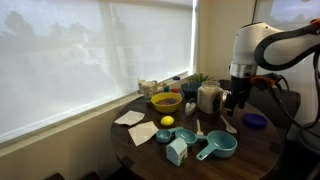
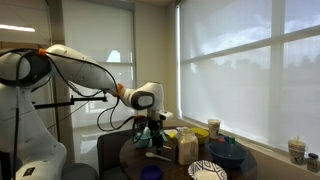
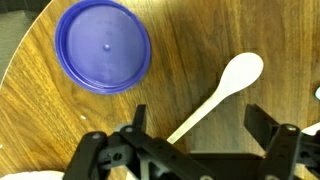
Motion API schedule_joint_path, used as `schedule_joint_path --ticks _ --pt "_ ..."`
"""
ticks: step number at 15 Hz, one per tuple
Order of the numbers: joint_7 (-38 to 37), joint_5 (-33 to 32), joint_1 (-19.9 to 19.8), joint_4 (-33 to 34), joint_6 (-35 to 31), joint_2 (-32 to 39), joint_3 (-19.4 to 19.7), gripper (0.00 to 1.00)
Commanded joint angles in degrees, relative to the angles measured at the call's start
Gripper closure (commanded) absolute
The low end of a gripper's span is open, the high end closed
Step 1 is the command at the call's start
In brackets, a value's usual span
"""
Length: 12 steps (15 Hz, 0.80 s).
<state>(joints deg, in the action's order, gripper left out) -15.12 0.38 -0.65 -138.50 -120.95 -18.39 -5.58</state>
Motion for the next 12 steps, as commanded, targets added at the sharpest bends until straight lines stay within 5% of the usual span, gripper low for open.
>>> schedule_joint_path --ticks 1,12 --pt "-0.1 -0.1 0.4 0.1 0.1 0.0 0.4 0.0" --pt "-12.8 0.9 0.2 2.1 -0.7 6.0 -0.7 0.0"
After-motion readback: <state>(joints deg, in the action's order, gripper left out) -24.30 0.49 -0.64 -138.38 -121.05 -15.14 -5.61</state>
